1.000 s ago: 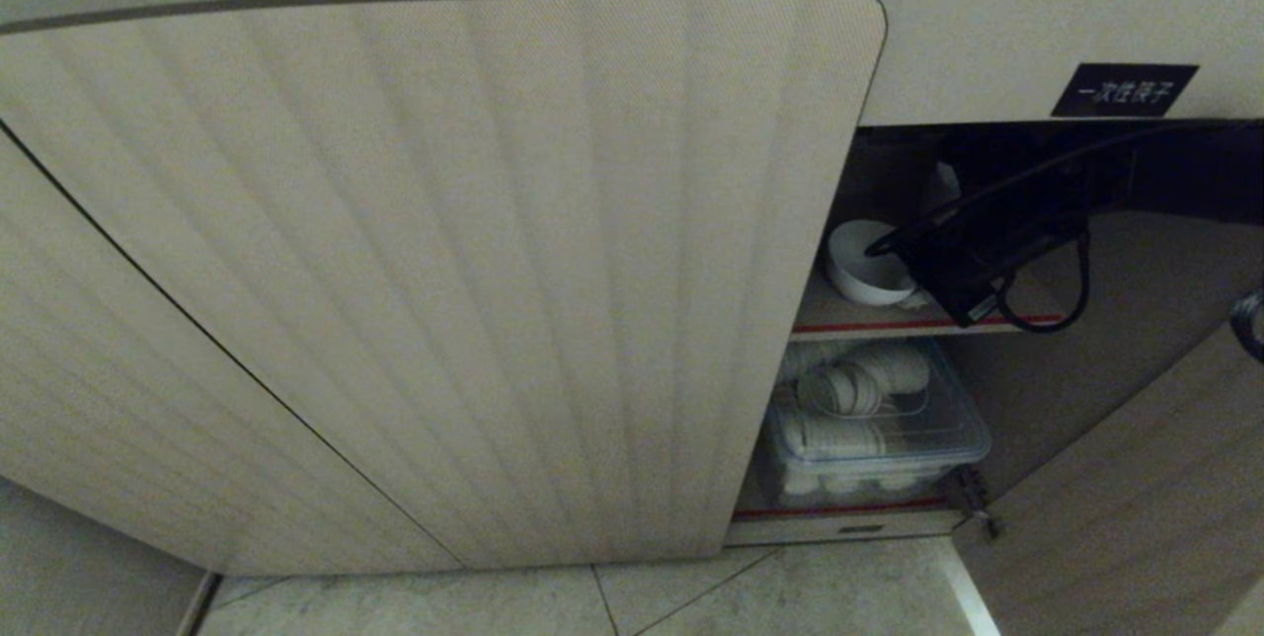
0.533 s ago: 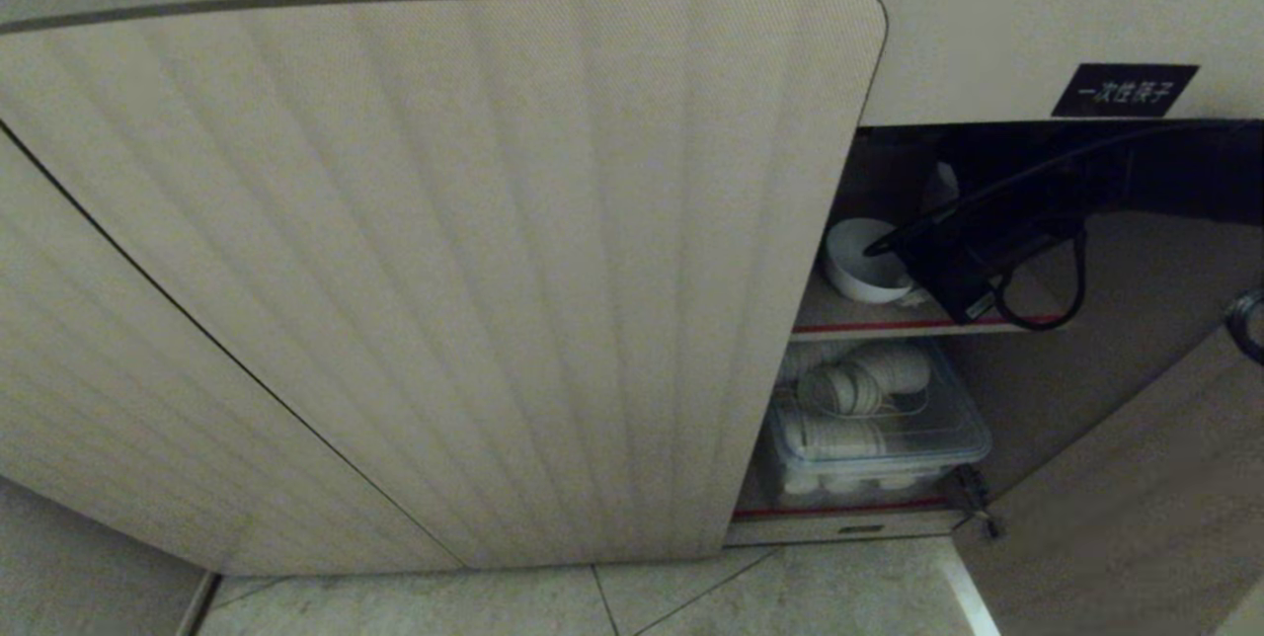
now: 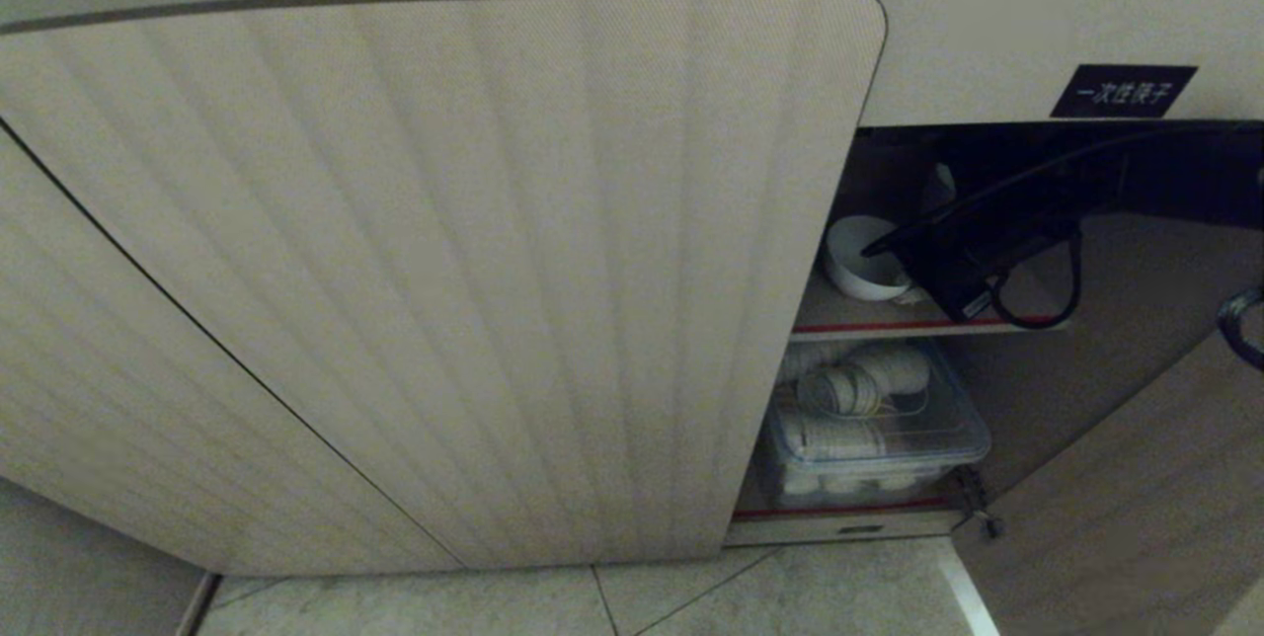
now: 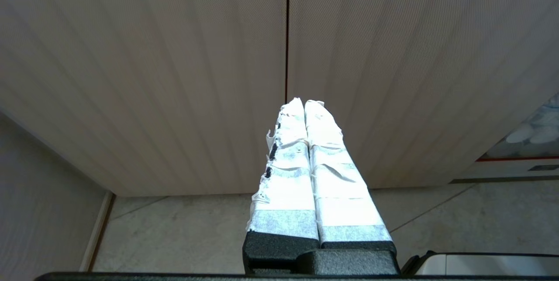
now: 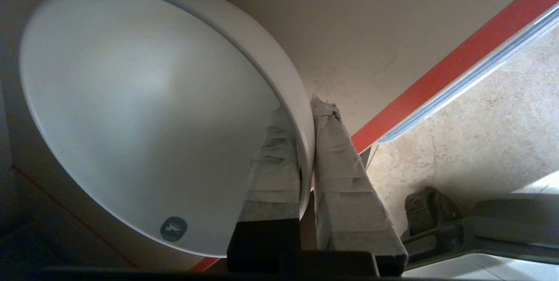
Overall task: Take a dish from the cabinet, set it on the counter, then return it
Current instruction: Put it back into the cabinet
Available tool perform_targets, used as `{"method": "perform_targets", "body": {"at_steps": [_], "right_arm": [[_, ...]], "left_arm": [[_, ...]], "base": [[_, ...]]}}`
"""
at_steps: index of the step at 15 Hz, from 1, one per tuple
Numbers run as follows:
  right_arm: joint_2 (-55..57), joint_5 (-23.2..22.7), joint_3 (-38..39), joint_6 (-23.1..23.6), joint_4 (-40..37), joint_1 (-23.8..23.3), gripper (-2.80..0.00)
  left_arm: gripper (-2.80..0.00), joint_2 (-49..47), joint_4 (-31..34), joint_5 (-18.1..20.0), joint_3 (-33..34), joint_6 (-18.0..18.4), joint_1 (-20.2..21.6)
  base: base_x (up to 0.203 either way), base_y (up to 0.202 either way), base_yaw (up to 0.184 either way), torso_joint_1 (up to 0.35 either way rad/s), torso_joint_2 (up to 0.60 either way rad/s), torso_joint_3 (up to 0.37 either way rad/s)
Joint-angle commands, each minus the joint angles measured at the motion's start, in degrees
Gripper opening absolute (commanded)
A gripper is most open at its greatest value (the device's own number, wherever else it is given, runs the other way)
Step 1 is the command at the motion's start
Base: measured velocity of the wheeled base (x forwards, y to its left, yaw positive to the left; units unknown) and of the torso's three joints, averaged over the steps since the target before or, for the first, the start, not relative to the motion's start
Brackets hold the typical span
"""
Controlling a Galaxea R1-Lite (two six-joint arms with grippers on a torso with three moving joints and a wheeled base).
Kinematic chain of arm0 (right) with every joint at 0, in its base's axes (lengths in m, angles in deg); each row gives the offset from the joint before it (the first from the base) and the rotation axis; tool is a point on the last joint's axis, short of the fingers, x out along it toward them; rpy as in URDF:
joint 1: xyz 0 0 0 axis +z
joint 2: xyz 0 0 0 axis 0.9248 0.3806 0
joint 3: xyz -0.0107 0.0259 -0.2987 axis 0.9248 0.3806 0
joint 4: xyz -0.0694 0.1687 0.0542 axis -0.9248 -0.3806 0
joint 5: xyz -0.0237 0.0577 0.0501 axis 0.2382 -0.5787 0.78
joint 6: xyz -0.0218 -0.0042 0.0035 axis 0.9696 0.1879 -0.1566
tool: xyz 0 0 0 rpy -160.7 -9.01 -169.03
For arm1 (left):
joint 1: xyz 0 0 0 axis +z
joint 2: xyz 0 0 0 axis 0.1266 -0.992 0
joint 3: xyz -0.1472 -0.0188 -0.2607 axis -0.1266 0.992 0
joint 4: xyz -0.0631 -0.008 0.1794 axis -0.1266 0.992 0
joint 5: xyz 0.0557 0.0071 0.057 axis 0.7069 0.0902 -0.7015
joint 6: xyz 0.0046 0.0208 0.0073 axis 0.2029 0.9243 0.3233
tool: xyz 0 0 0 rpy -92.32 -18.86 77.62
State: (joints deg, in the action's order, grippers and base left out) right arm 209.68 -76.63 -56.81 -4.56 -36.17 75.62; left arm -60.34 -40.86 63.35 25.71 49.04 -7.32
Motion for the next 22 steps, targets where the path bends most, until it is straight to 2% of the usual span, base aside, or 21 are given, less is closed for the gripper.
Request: {"method": "perform_targets", "body": {"at_steps": [1, 5, 6, 19, 22], "right_arm": [[0.3, 0.0, 0.0, -0.3, -0.3, 0.1, -2.80], [0.3, 0.0, 0.0, -0.3, -0.3, 0.1, -2.80], [0.3, 0.0, 0.0, -0.3, -0.3, 0.1, 0.00], [-0.1, 0.3, 0.0, -0.3, 1.8, 0.1, 0.00], [-0.1, 0.4, 0.0, 1.3, 1.9, 0.2, 0.00]], "left_arm": [[-2.80, 0.0, 0.0, 0.0, 0.0, 0.0, 0.0], [-2.80, 0.0, 0.0, 0.0, 0.0, 0.0, 0.0], [-2.80, 0.0, 0.0, 0.0, 0.0, 0.0, 0.0], [-2.80, 0.0, 0.0, 0.0, 0.0, 0.0, 0.0], [-2.80, 0.0, 0.0, 0.0, 0.0, 0.0, 0.0]], "base": [[0.000, 0.000, 0.000, 0.000, 0.00, 0.000], [0.000, 0.000, 0.000, 0.000, 0.00, 0.000], [0.000, 0.000, 0.000, 0.000, 0.00, 0.000], [0.000, 0.000, 0.000, 0.000, 0.00, 0.000], [0.000, 0.000, 0.000, 0.000, 0.00, 0.000]]}}
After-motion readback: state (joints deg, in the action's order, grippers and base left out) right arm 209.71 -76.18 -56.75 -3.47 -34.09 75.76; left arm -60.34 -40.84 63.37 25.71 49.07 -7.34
